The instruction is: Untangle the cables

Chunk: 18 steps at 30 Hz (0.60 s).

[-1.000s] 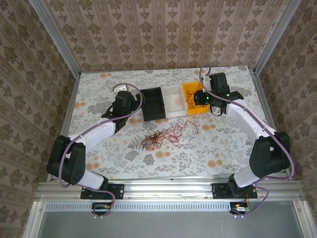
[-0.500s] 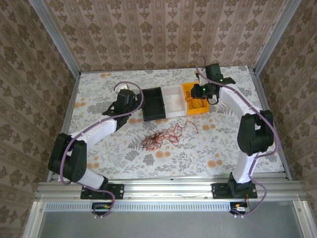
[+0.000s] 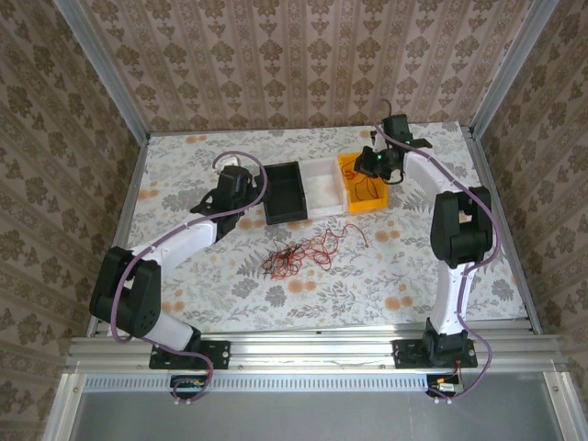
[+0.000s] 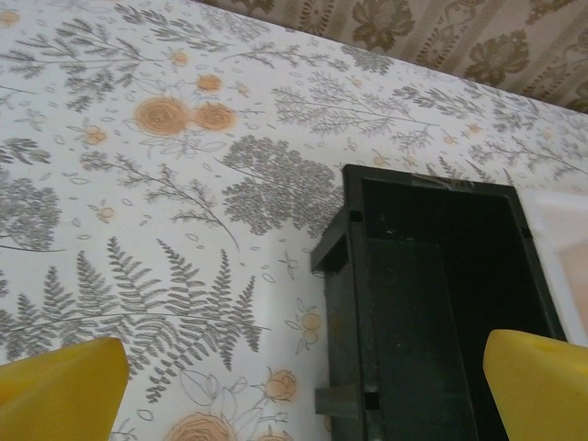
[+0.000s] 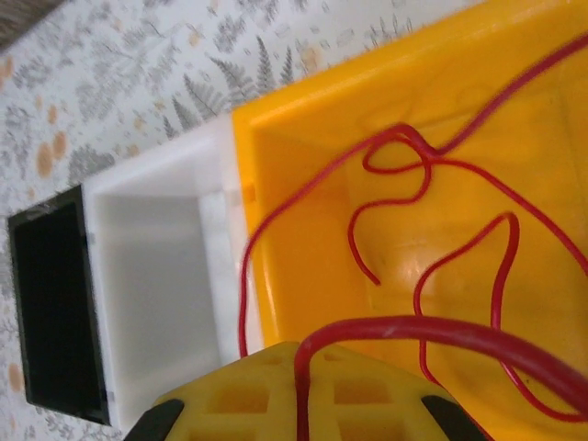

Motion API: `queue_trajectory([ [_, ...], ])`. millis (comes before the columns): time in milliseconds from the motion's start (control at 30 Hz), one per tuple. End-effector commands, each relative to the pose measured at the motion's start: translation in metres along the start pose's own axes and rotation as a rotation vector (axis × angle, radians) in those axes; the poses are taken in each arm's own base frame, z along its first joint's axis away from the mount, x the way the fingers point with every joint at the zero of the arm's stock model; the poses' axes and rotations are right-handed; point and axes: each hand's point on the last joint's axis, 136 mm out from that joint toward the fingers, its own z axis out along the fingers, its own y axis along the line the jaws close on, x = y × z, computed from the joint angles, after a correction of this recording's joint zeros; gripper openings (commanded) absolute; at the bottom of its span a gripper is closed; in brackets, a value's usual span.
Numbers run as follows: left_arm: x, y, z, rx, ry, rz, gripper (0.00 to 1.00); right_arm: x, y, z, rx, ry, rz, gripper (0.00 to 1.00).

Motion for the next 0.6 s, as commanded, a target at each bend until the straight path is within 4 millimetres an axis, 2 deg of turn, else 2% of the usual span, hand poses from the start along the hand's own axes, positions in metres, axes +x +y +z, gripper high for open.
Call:
queue_trajectory([
  [0, -0.010, -0.042, -0.003, 0.210, 0.013, 0.026, 1.00, -0.014, 0.039, -0.049, -0.104, -0.127, -0.106, 0.08],
  [33, -0.011, -0.054, -0.004, 0.274, 0.019, 0.027, 1.00, -0.013, 0.048, -0.062, -0.135, -0.152, -0.139, 0.08],
  [167, -0.018, -0.097, -0.015, 0.514, 0.046, 0.028, 1.00, 0.007, 0.070, -0.092, -0.240, -0.175, -0.234, 0.08],
  [300, -0.020, -0.128, -0.026, 0.673, 0.079, 0.063, 1.00, 0.037, 0.079, -0.110, -0.309, -0.129, -0.271, 0.08],
  [467, -0.015, -0.125, -0.019, 0.659, 0.103, 0.052, 1.00, 0.072, 0.058, -0.130, -0.181, -0.067, -0.259, 0.08],
  [567, -0.011, -0.122, -0.013, 0.642, 0.113, 0.047, 1.00, 0.093, 0.030, -0.151, -0.008, -0.058, -0.238, 0.08],
])
